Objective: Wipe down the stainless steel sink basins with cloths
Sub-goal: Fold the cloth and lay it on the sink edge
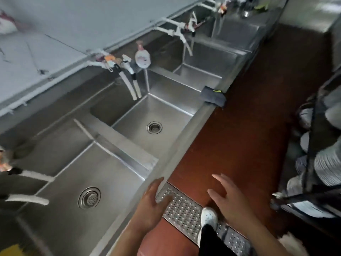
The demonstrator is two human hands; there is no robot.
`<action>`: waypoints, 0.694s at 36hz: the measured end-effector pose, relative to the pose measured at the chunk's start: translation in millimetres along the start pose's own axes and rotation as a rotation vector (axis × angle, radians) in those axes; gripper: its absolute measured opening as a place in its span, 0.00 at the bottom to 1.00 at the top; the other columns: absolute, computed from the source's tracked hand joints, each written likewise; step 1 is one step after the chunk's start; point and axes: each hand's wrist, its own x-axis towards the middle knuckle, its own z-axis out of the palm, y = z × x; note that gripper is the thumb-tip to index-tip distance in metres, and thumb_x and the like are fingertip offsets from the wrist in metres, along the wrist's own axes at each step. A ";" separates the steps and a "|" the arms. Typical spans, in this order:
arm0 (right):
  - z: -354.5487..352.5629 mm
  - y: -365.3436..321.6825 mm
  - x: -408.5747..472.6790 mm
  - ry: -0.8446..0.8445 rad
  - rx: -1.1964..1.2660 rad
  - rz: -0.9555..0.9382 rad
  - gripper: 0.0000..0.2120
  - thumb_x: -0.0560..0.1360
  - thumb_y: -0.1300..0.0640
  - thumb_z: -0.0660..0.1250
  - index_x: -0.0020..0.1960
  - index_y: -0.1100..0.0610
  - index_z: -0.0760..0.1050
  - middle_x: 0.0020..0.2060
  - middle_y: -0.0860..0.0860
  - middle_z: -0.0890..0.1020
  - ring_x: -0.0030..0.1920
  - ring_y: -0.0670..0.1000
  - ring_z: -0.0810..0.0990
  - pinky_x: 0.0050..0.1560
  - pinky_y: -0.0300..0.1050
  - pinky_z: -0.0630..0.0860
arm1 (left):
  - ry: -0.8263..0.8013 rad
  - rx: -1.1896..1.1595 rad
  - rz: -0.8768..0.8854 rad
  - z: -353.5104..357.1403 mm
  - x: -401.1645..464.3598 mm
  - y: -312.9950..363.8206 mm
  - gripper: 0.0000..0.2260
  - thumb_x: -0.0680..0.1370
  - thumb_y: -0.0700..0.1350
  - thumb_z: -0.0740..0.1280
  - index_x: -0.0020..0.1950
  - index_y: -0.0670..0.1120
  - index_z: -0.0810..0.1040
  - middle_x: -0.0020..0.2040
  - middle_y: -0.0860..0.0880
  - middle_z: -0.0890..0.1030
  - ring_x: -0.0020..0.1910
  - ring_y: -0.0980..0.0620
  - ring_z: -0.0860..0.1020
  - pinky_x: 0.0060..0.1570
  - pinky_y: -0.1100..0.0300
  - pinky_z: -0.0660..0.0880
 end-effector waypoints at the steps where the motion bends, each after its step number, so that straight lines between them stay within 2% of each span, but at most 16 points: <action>1: -12.0 8.4 14.6 0.013 0.018 0.001 0.25 0.76 0.46 0.69 0.72 0.42 0.69 0.77 0.45 0.63 0.76 0.46 0.62 0.76 0.48 0.60 | -0.015 0.022 -0.007 7.7 19.3 11.7 0.27 0.79 0.55 0.68 0.76 0.53 0.66 0.73 0.57 0.67 0.72 0.60 0.63 0.68 0.69 0.55; 6: -82.2 44.6 90.0 0.026 0.064 0.021 0.26 0.76 0.47 0.69 0.72 0.42 0.68 0.77 0.45 0.62 0.77 0.47 0.60 0.76 0.52 0.61 | -0.071 0.079 -0.047 46.0 123.8 80.6 0.27 0.80 0.55 0.67 0.77 0.53 0.64 0.77 0.51 0.66 0.75 0.53 0.64 0.69 0.64 0.58; 9: -126.4 65.7 134.4 -0.008 0.002 0.004 0.27 0.76 0.45 0.69 0.73 0.42 0.67 0.77 0.45 0.62 0.77 0.47 0.60 0.76 0.52 0.60 | -0.086 0.069 -0.094 64.7 184.9 125.1 0.28 0.79 0.56 0.67 0.78 0.54 0.64 0.77 0.48 0.66 0.74 0.48 0.66 0.72 0.57 0.61; 13: -186.2 74.7 207.5 -0.018 -0.098 -0.036 0.28 0.76 0.45 0.68 0.74 0.44 0.67 0.77 0.47 0.63 0.77 0.48 0.60 0.76 0.51 0.60 | -0.049 0.019 -0.136 82.0 261.8 175.2 0.27 0.78 0.54 0.70 0.76 0.54 0.67 0.72 0.46 0.70 0.68 0.46 0.72 0.65 0.60 0.67; 17: -226.2 67.2 277.9 -0.017 -0.116 -0.099 0.27 0.75 0.45 0.68 0.73 0.47 0.69 0.76 0.49 0.67 0.76 0.48 0.62 0.76 0.50 0.61 | -0.079 -0.074 -0.212 93.8 325.4 201.9 0.28 0.76 0.55 0.72 0.75 0.56 0.67 0.74 0.47 0.68 0.71 0.46 0.70 0.70 0.48 0.68; 19: -241.2 57.9 313.0 -0.038 -0.128 -0.114 0.27 0.76 0.45 0.68 0.74 0.46 0.68 0.76 0.48 0.66 0.76 0.48 0.62 0.76 0.49 0.61 | -0.075 -0.101 -0.252 97.4 363.4 212.0 0.28 0.76 0.54 0.72 0.75 0.55 0.67 0.74 0.47 0.69 0.71 0.46 0.70 0.70 0.50 0.68; 23: -256.6 40.4 379.8 -0.082 -0.128 -0.112 0.27 0.76 0.45 0.67 0.74 0.45 0.67 0.76 0.48 0.65 0.77 0.48 0.61 0.76 0.50 0.61 | -0.042 -0.216 -0.361 100.6 452.7 228.4 0.32 0.75 0.54 0.73 0.76 0.50 0.67 0.73 0.45 0.71 0.66 0.45 0.73 0.62 0.55 0.71; 25: -260.4 31.8 407.0 -0.098 -0.116 -0.092 0.27 0.76 0.47 0.68 0.74 0.47 0.68 0.76 0.49 0.65 0.77 0.49 0.62 0.75 0.49 0.61 | -0.050 -0.300 -0.420 98.7 499.6 230.5 0.33 0.74 0.55 0.74 0.76 0.49 0.67 0.73 0.45 0.71 0.69 0.44 0.71 0.63 0.53 0.68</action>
